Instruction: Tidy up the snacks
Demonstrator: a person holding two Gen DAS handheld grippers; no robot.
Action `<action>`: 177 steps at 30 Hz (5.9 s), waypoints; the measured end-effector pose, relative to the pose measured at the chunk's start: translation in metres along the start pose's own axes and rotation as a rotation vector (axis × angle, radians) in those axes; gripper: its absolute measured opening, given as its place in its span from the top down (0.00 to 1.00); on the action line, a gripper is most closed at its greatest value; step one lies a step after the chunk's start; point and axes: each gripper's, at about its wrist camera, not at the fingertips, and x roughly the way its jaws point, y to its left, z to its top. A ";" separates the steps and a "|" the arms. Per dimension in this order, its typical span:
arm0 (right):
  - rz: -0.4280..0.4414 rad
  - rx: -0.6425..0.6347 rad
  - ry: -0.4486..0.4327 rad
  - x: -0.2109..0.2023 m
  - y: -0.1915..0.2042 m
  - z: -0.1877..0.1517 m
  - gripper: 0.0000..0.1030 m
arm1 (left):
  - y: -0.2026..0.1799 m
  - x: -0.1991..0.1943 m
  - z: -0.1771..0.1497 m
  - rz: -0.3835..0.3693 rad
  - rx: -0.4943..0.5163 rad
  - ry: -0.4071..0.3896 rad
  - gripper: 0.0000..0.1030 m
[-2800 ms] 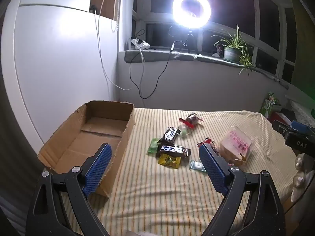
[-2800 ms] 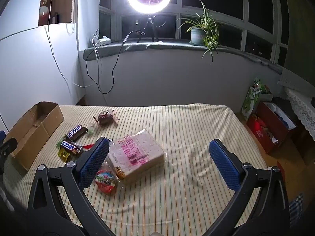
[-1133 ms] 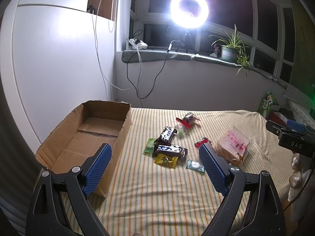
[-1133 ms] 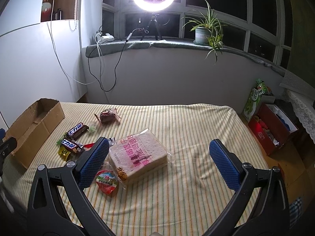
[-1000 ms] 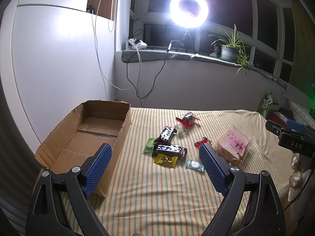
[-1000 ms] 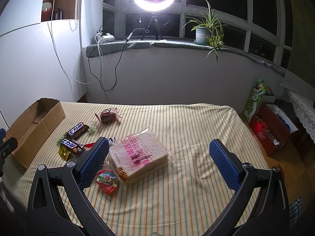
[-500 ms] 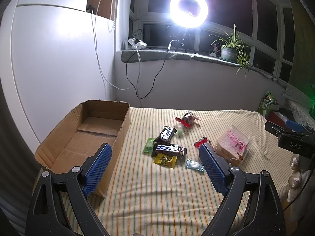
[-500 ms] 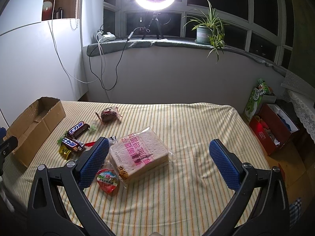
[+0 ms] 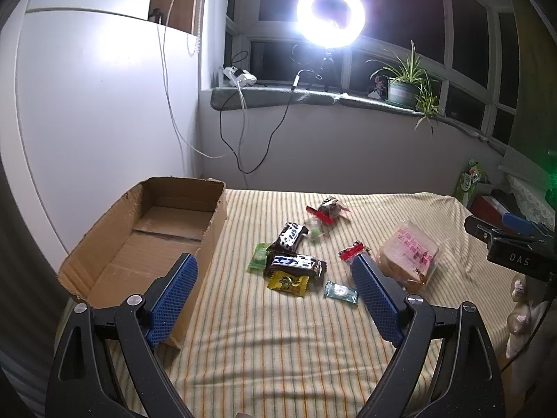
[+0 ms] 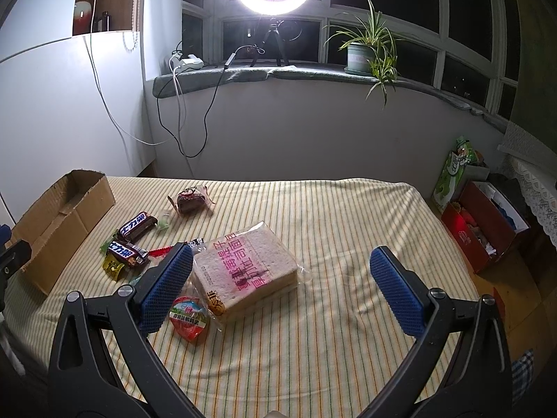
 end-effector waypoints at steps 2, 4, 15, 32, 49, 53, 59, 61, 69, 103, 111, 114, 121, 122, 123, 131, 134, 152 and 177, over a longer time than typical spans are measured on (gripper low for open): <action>0.001 0.000 0.002 0.001 -0.001 0.000 0.00 | -0.001 0.001 0.000 -0.002 0.001 0.002 0.12; 0.000 0.000 0.004 0.002 -0.001 -0.002 0.00 | -0.002 0.002 -0.001 -0.004 0.002 0.005 0.12; 0.026 0.004 0.031 0.013 -0.006 -0.004 0.00 | -0.008 0.015 -0.003 -0.055 -0.004 0.046 0.13; 0.325 0.070 0.252 0.084 -0.038 0.000 0.14 | -0.054 0.069 -0.008 -0.346 -0.067 0.224 0.32; 0.488 0.077 0.462 0.161 -0.044 0.004 0.21 | -0.106 0.118 -0.012 -0.519 -0.107 0.392 0.44; 0.531 0.107 0.519 0.175 -0.045 0.001 0.26 | -0.111 0.131 -0.014 -0.517 -0.103 0.418 0.44; 0.559 0.110 0.541 0.175 -0.049 -0.001 0.32 | -0.117 0.140 -0.018 -0.517 -0.103 0.430 0.46; 0.559 0.099 0.544 0.173 -0.047 -0.001 0.34 | -0.118 0.140 -0.017 -0.513 -0.094 0.424 0.48; 0.556 0.096 0.542 0.162 -0.046 0.002 0.42 | -0.117 0.136 -0.007 -0.503 -0.075 0.387 0.48; 0.702 -0.170 0.405 0.096 0.134 0.066 0.42 | 0.036 0.045 0.016 -0.283 -0.208 0.107 0.48; 0.784 -0.241 0.413 0.096 0.203 0.070 0.42 | 0.090 0.033 0.011 -0.187 -0.271 0.078 0.48; 0.810 -0.270 0.421 0.097 0.227 0.068 0.42 | 0.107 0.029 0.007 -0.151 -0.303 0.069 0.48; 0.860 -0.333 0.426 0.095 0.280 0.065 0.42 | 0.142 0.020 -0.003 -0.068 -0.353 0.061 0.48; 0.866 -0.341 0.429 0.095 0.286 0.064 0.42 | 0.146 0.020 -0.005 -0.059 -0.360 0.062 0.48; 0.872 -0.349 0.433 0.096 0.294 0.062 0.42 | 0.149 0.020 -0.007 -0.050 -0.363 0.064 0.48; 0.877 -0.401 0.450 0.100 0.324 0.053 0.42 | 0.166 0.027 -0.016 -0.005 -0.378 0.082 0.48; 0.871 -0.408 0.461 0.102 0.331 0.050 0.42 | 0.173 0.031 -0.020 0.001 -0.388 0.089 0.48; 0.765 -0.418 0.363 0.094 0.303 0.057 0.42 | 0.168 0.015 -0.022 0.038 -0.343 0.065 0.48; 0.414 -0.259 0.310 0.082 0.068 -0.010 0.26 | 0.043 0.058 -0.026 -0.215 -0.155 0.199 0.46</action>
